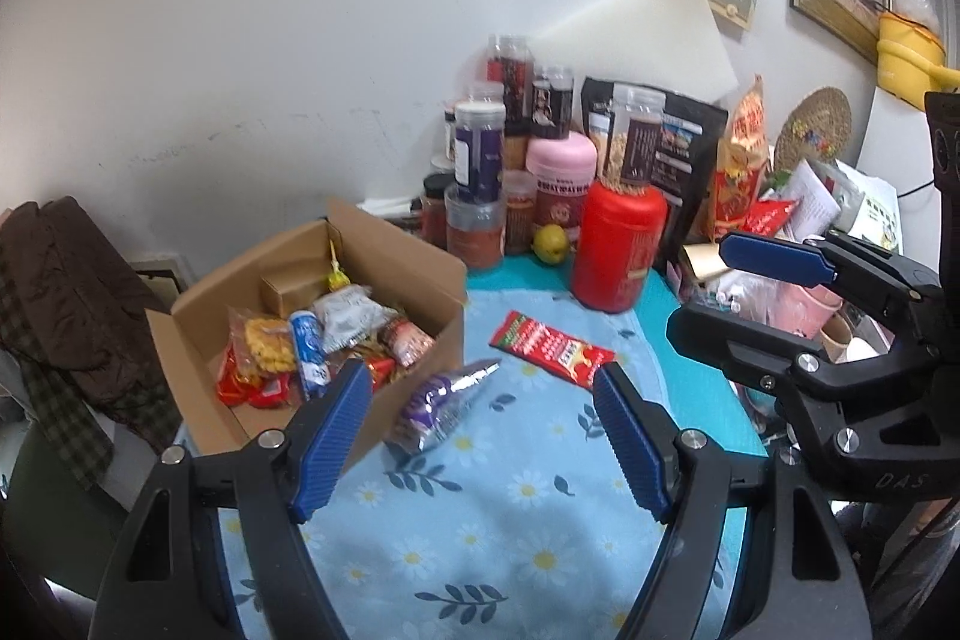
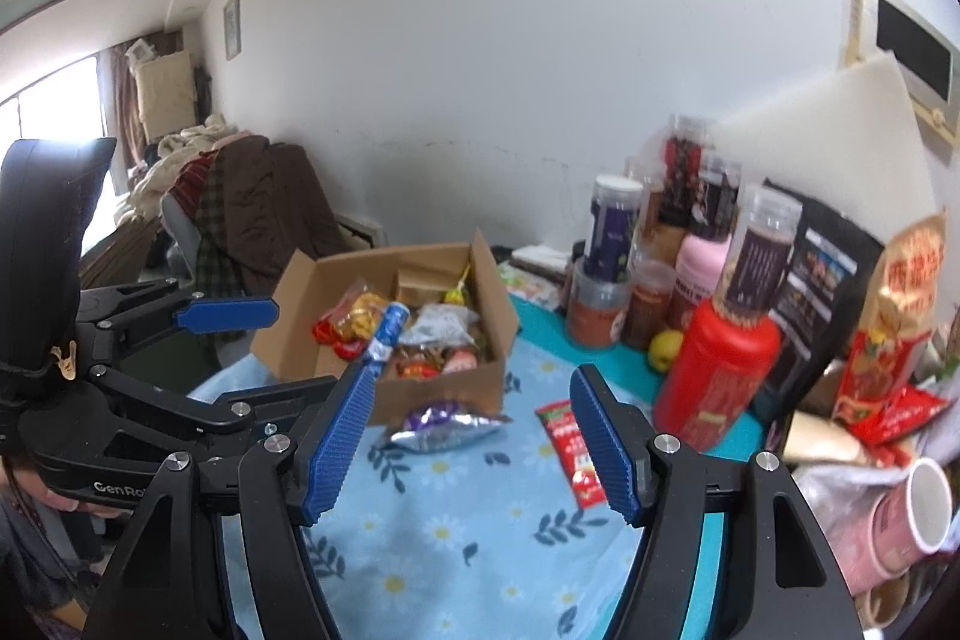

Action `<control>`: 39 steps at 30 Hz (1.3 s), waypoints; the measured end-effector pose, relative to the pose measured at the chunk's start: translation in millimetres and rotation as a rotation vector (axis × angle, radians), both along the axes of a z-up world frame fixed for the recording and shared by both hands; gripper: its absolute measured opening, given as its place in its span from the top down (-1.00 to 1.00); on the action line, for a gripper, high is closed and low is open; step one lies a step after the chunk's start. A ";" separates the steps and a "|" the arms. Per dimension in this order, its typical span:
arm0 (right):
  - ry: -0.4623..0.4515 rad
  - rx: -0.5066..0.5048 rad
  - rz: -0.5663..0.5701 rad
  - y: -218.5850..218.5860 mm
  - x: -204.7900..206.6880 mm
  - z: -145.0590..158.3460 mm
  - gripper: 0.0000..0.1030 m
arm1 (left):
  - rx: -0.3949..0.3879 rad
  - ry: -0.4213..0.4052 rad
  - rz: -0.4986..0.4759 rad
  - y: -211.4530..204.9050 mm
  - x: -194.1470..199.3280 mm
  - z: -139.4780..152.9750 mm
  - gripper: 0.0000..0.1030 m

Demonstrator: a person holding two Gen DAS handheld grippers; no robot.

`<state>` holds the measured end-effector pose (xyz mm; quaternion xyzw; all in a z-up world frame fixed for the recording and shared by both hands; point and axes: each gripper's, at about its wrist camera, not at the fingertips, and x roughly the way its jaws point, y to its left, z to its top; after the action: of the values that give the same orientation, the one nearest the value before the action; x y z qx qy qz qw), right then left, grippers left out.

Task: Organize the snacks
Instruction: 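Lift both tools out of the box and back over the table, then grasp the silver GOZKH bag with the left tool while the right tool grasps the red packet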

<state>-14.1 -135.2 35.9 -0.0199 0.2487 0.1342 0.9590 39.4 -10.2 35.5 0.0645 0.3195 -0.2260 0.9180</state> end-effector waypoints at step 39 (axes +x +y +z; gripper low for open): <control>0.354 -0.014 -0.097 -64.4 151.5 -166.1 -0.33 | 0.067 0.241 0.040 -36.1 109.2 -151.2 -0.48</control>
<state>137.5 -199.6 -130.2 0.0096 0.4153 0.0876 0.9054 148.5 -46.3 -115.7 0.0612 0.4362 -0.2028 0.8746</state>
